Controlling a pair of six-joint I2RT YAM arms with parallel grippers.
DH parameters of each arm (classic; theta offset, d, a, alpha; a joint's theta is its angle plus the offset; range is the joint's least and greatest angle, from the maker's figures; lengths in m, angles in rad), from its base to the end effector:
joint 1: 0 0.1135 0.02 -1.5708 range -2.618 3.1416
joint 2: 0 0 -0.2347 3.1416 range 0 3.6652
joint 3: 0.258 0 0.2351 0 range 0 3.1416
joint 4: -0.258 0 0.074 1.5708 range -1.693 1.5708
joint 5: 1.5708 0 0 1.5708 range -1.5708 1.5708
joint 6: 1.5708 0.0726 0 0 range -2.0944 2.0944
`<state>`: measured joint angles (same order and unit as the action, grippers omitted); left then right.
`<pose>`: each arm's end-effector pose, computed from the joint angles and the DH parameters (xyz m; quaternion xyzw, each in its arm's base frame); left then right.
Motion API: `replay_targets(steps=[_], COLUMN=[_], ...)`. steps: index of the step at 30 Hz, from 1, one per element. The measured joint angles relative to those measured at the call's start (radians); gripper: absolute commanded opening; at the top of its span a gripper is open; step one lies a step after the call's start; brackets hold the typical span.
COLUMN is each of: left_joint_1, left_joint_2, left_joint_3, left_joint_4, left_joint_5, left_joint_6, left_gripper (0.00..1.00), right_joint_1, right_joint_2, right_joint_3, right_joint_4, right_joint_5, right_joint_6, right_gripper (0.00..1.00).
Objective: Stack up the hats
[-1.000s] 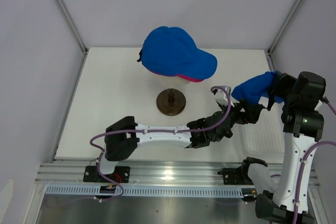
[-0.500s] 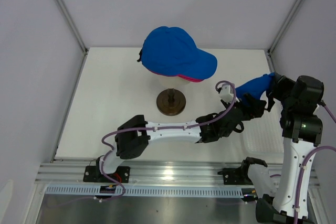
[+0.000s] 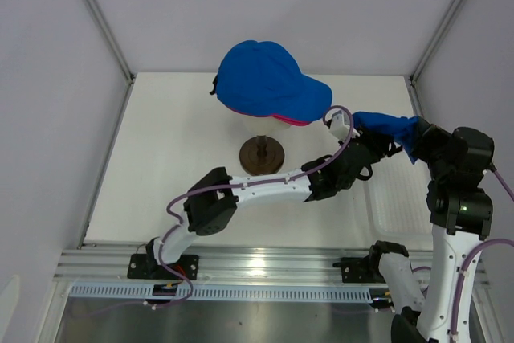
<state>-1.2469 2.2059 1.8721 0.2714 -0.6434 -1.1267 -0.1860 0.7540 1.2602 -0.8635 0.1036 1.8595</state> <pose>0.2085 -0.4843 0.2764 -0.1746 0.7032 -0.5159 0.4570 0.1515 -0.0362 0.3857 0.7156 0.4022 0.3943 0.4130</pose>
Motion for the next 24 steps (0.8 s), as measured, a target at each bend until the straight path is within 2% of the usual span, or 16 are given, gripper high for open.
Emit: replay_targets(steps=[1,2,3,8,9,10,15,18,19,22,24], left_joint_1=[-0.002,-0.003,-0.003,0.003,0.008,0.015,0.076,0.115,0.126,0.135,0.134], left_joint_2=[0.002,0.002,0.002,-0.026,-0.043,-0.065,-0.190,-0.254,-0.259,-0.233,-0.195], left_joint_3=[0.002,0.002,0.002,-0.031,-0.047,-0.061,-0.067,-0.029,0.011,0.224,0.417], left_joint_4=[-0.003,-0.008,-0.007,-0.021,-0.036,-0.060,-0.238,-0.354,-0.404,-0.603,-0.719], left_joint_5=[0.006,0.010,0.017,0.082,0.105,0.142,0.345,0.500,0.554,0.684,0.762], left_joint_6=[0.004,0.005,0.019,0.109,0.129,0.150,0.287,0.390,0.428,0.537,0.611], left_gripper=[0.10,0.03,0.01,0.01,0.01,0.01,0.01,0.01,0.01,0.01,0.03], right_joint_1=[0.002,0.003,0.005,0.024,0.029,0.035,0.054,0.067,0.071,0.087,0.098], right_joint_2=[0.000,0.000,0.000,-0.014,-0.019,-0.027,-0.058,-0.092,-0.105,-0.153,-0.161], right_joint_3=[-0.003,-0.003,-0.003,-0.003,-0.004,-0.008,-0.017,-0.020,-0.021,-0.024,-0.013], right_joint_4=[-0.001,-0.002,-0.002,-0.003,-0.003,0.006,0.079,0.134,0.144,0.166,0.150], right_joint_5=[0.000,0.001,0.005,0.077,0.103,0.132,0.256,0.301,0.306,0.273,0.236], right_joint_6=[0.000,-0.001,-0.002,-0.077,-0.108,-0.153,-0.460,-0.683,-0.745,-0.977,-1.111], right_gripper=[0.00,0.00,0.00,0.00,0.04,0.13,0.19,0.43,0.63,0.98,1.00])
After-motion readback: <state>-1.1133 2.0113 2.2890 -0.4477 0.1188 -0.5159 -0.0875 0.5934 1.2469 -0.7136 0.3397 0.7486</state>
